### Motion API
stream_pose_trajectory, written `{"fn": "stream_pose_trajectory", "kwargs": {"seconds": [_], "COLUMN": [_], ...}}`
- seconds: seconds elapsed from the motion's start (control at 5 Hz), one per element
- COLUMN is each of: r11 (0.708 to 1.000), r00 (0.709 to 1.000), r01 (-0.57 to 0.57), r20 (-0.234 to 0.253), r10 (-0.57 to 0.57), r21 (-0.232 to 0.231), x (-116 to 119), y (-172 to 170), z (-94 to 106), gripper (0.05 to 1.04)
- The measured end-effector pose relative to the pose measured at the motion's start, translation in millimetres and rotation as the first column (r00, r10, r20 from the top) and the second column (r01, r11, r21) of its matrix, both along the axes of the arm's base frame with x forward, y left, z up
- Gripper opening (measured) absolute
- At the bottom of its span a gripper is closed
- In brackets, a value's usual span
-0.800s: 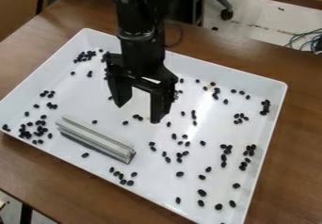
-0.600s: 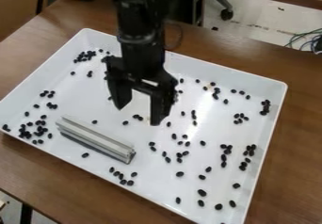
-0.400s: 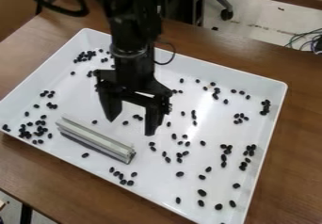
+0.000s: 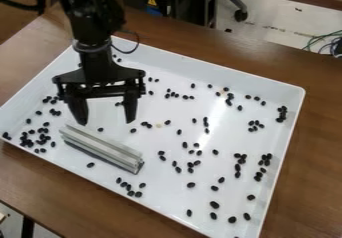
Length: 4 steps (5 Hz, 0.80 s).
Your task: Sweep into pile
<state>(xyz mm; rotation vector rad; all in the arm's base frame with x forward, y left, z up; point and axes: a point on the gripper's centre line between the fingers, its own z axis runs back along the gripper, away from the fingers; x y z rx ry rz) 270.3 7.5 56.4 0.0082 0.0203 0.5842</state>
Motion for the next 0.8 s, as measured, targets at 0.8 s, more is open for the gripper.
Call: {"fn": "stream_pose_trajectory", "kwargs": {"seconds": [0.8], "r11": [0.791], "r00": [0.792], "r01": [-0.611], "r20": [0.034], "r10": [0.610], "r21": [0.032], "x": [-14], "y": [25], "z": [-26.6], "gripper": [0.999]}}
